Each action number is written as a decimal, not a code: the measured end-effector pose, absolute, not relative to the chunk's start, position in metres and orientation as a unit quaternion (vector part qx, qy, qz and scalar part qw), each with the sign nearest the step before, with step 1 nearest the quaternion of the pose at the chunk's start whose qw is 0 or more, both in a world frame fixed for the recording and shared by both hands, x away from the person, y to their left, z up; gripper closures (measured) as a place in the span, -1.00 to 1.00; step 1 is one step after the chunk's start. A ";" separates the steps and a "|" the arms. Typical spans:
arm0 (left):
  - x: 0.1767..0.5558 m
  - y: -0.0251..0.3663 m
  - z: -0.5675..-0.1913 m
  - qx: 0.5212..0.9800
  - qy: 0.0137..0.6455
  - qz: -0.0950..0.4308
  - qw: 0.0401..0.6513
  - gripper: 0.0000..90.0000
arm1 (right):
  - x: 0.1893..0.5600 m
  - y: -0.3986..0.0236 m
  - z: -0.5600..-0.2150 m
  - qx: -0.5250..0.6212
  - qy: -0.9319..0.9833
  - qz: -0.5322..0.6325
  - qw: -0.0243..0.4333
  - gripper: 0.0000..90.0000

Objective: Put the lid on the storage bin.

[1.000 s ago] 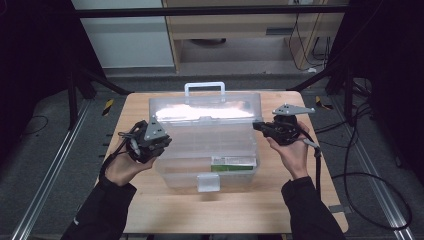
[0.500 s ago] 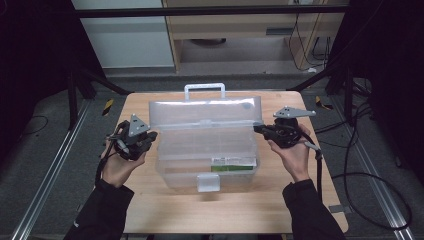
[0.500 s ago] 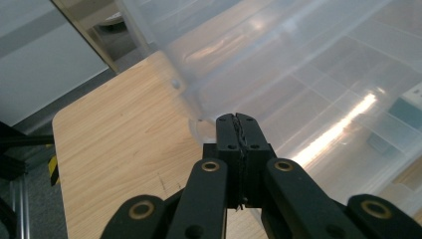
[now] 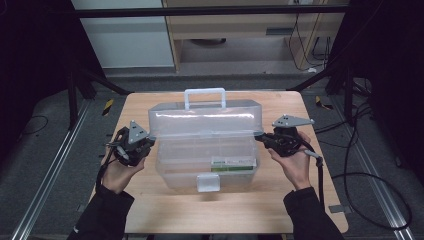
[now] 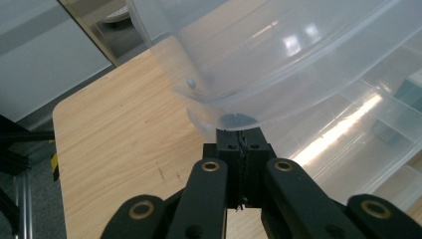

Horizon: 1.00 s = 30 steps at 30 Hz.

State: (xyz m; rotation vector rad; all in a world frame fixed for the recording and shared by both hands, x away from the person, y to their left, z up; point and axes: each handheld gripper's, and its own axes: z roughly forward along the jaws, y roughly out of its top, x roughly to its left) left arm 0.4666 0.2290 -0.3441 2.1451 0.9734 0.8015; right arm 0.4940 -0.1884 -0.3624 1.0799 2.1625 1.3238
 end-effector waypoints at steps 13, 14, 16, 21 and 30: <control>0.459 0.232 -0.360 0.822 0.368 0.296 0.319 0.98 | 0.481 -0.194 -0.377 0.387 0.775 0.460 0.195 1.00; 0.458 0.232 -0.361 0.822 0.369 0.295 0.318 0.98 | 0.480 -0.194 -0.378 0.387 0.775 0.458 0.196 1.00; 0.458 0.233 -0.363 0.823 0.369 0.298 0.314 0.98 | 0.479 -0.194 -0.379 0.388 0.777 0.456 0.195 1.00; 0.456 0.234 -0.368 0.825 0.367 0.294 0.314 0.98 | 0.477 -0.194 -0.384 0.387 0.779 0.451 0.199 1.00; 0.452 0.234 -0.375 0.827 0.366 0.292 0.310 0.98 | 0.469 -0.196 -0.390 0.386 0.783 0.442 0.206 1.00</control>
